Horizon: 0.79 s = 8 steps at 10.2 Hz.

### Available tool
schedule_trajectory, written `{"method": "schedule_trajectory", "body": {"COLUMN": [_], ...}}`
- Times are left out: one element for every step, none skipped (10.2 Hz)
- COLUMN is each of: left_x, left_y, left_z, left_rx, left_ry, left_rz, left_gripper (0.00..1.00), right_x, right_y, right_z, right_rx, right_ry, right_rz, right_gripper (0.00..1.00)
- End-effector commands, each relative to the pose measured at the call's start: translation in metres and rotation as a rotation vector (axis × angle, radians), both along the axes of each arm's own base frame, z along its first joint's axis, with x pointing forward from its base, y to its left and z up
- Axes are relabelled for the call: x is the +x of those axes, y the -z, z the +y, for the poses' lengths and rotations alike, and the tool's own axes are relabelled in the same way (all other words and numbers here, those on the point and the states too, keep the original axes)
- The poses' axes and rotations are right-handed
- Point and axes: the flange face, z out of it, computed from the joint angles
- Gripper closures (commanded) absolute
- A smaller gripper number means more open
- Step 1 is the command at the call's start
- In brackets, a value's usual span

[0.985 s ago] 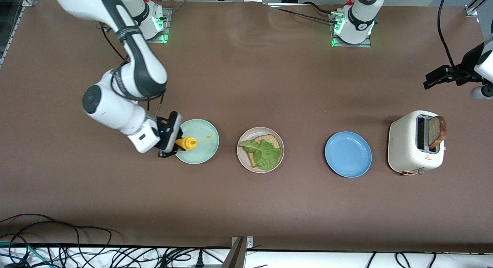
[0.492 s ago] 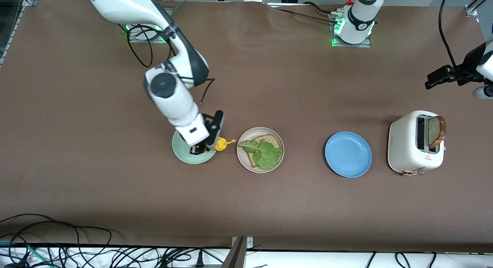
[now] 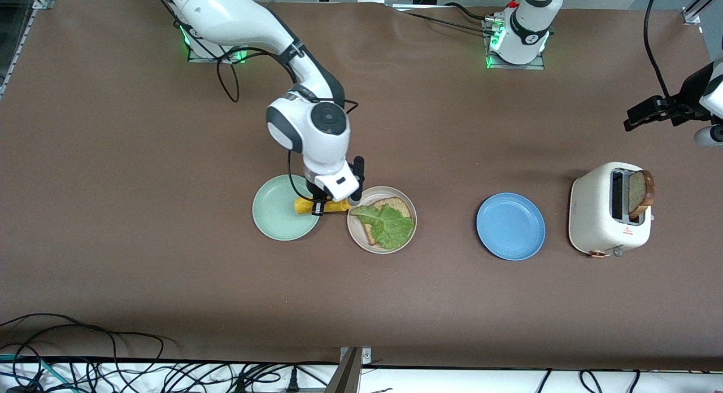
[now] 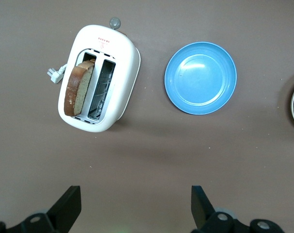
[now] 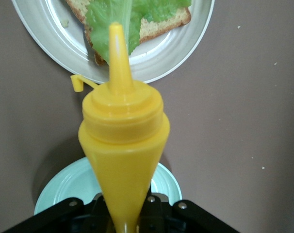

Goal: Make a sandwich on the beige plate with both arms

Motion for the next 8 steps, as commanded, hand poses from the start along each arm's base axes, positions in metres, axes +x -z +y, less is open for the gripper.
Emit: {"method": "schedule_trajectory", "body": {"left_x": [0.003, 0.003, 0.003, 0.003, 0.003, 0.003, 0.003, 0.003], "left_y": [-0.006, -0.006, -0.006, -0.006, -0.006, -0.006, -0.006, -0.006], "left_z": [0.003, 0.003, 0.003, 0.003, 0.003, 0.003, 0.003, 0.003], "left_rx": [0.025, 0.025, 0.025, 0.025, 0.025, 0.026, 0.027, 0.027], "left_ry": [0.013, 0.013, 0.013, 0.013, 0.013, 0.013, 0.013, 0.013], "left_rz": [-0.001, -0.001, -0.001, -0.001, -0.001, -0.003, -0.003, -0.003], "left_gripper": [0.00, 0.00, 0.00, 0.00, 0.00, 0.00, 0.00, 0.00], "right_x": [0.005, 0.003, -0.003, -0.007, -0.008, -0.013, -0.018, -0.017], "right_y": [0.009, 0.017, 0.023, 0.031, 0.037, 0.045, 0.050, 0.052], "right_z": [0.010, 0.008, 0.013, 0.015, 0.015, 0.020, 0.024, 0.024], "right_rx": [-0.105, -0.135, -0.179, -0.203, -0.226, -0.238, -0.246, -0.257], "right_ry": [-0.017, -0.008, -0.035, -0.036, -0.041, -0.051, -0.051, -0.050], "right_rz": [-0.041, -0.033, -0.044, -0.057, -0.064, -0.064, -0.069, -0.088], "right_gripper": [1.00, 1.00, 1.00, 1.00, 1.00, 1.00, 1.00, 1.00]}}
